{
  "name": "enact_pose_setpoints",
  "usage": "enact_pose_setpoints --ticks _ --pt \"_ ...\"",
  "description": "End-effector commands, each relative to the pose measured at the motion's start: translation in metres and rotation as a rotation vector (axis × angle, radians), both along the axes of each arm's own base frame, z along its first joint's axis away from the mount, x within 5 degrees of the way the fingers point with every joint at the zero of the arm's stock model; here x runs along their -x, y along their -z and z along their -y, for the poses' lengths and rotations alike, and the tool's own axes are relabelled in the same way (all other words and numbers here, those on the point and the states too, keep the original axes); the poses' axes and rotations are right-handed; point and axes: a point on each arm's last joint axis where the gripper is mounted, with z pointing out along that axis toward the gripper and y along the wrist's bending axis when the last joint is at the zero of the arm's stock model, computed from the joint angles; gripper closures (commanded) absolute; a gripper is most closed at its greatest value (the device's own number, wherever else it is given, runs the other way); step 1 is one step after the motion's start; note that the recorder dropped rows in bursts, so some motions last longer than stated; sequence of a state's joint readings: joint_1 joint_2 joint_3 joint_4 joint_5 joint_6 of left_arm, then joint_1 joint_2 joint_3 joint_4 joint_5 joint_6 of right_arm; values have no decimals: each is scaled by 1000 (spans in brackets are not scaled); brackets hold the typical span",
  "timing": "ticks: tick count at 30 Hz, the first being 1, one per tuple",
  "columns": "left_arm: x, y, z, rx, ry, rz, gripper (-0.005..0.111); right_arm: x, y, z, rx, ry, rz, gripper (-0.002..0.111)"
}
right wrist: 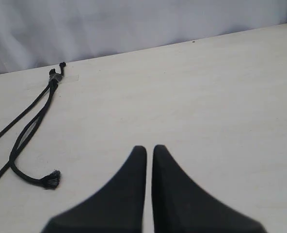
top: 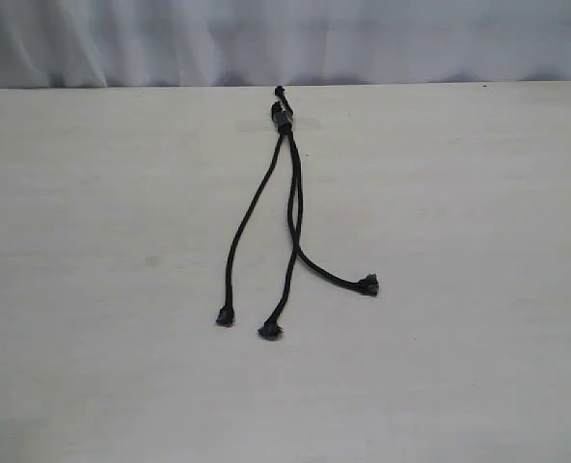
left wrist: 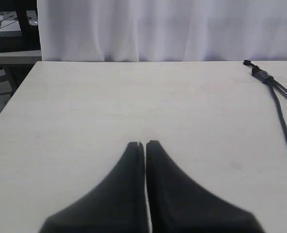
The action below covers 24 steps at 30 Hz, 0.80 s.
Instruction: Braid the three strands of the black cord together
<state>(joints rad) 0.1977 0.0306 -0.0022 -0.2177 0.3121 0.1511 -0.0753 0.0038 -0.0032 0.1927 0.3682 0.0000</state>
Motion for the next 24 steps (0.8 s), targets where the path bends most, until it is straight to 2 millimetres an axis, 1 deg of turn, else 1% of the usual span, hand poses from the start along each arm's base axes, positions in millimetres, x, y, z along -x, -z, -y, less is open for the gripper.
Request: enact_pose_setpoints --ticks 1,18,24 --pt "0 -1 0 7 -6 18 104 0 1 0 -3 4 -4 104" --pt "0 0 0 5 -6 15 104 0 1 0 -3 4 -4 104" --pt "0 0 0 5 -6 15 104 0 1 1 29 7 -6 104"
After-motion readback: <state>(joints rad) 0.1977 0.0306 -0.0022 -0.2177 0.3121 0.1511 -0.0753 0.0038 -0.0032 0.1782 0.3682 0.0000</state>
